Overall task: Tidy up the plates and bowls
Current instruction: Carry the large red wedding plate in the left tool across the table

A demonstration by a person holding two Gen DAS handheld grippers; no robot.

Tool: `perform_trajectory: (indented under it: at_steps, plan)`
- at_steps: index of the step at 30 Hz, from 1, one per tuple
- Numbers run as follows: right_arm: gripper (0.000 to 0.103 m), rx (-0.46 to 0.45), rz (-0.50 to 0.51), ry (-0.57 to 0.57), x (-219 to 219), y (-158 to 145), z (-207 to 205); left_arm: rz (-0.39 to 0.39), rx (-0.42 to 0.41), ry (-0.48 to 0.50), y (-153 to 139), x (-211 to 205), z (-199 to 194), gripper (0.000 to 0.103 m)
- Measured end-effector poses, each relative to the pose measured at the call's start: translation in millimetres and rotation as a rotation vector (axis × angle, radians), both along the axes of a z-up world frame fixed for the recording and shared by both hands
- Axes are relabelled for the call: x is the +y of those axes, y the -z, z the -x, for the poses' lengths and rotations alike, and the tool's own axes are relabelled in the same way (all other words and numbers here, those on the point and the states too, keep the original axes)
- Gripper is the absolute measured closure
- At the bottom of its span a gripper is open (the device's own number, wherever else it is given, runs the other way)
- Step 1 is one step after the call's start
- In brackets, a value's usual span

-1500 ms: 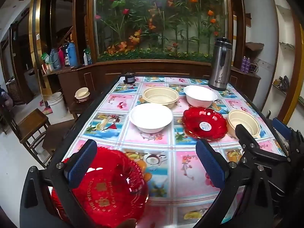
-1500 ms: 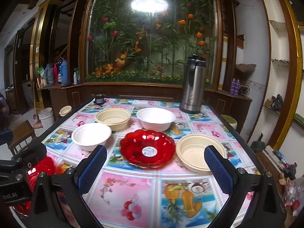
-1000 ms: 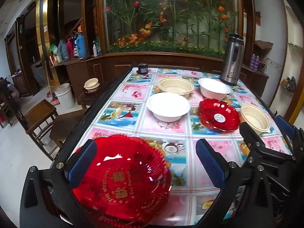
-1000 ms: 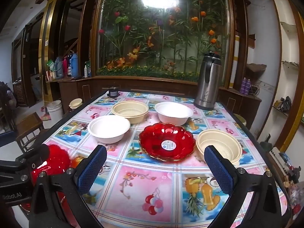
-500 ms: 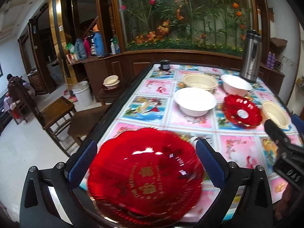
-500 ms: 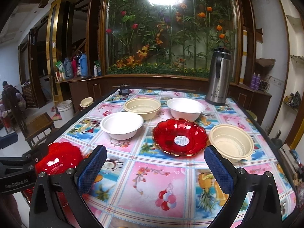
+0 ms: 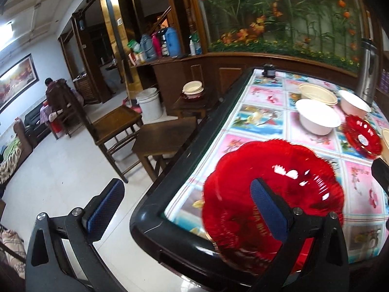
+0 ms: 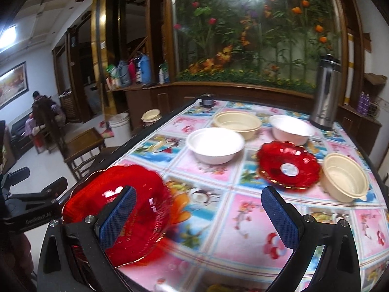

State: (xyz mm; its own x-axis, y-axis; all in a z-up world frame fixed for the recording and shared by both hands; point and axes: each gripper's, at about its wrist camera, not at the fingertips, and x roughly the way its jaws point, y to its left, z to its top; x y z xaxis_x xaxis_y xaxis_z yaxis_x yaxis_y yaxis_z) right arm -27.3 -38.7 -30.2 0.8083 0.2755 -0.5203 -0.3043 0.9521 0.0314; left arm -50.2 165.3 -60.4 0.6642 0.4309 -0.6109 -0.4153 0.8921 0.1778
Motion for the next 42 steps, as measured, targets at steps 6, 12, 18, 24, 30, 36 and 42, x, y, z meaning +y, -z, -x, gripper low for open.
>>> perform_trajectory:
  at_steps: [6, 12, 18, 24, 30, 36, 42]
  plan:
    - [0.000, 0.022, 0.035, -0.044, 17.7, 10.0, 3.9, 0.017, 0.036, -0.009, 12.2, 7.8, -4.2, 0.000]
    - [0.000, 0.050, 0.038, -0.054, 23.5, 15.1, 2.3, 0.022, 0.065, -0.004, 21.4, 8.4, -8.7, 0.000]
    - [0.001, 0.079, 0.037, -0.050, 24.3, 21.7, -4.1, 0.033, 0.086, 0.002, 28.2, 10.8, -11.5, 0.000]
    - [0.001, 0.107, 0.032, -0.041, 24.0, 27.9, -12.2, 0.046, 0.112, 0.006, 35.4, 12.9, -18.0, 0.000]
    - [0.001, 0.134, 0.035, -0.037, 25.8, 34.6, -19.7, 0.054, 0.135, 0.006, 43.7, 14.3, -24.0, 0.000]
    - [0.001, 0.158, 0.039, -0.036, 27.5, 40.5, -26.5, 0.059, 0.161, 0.006, 52.5, 16.4, -28.2, 0.000]
    - [0.001, 0.192, 0.049, -0.036, 31.5, 50.0, -33.4, 0.070, 0.208, 0.014, 66.2, 18.0, -32.7, 0.000]
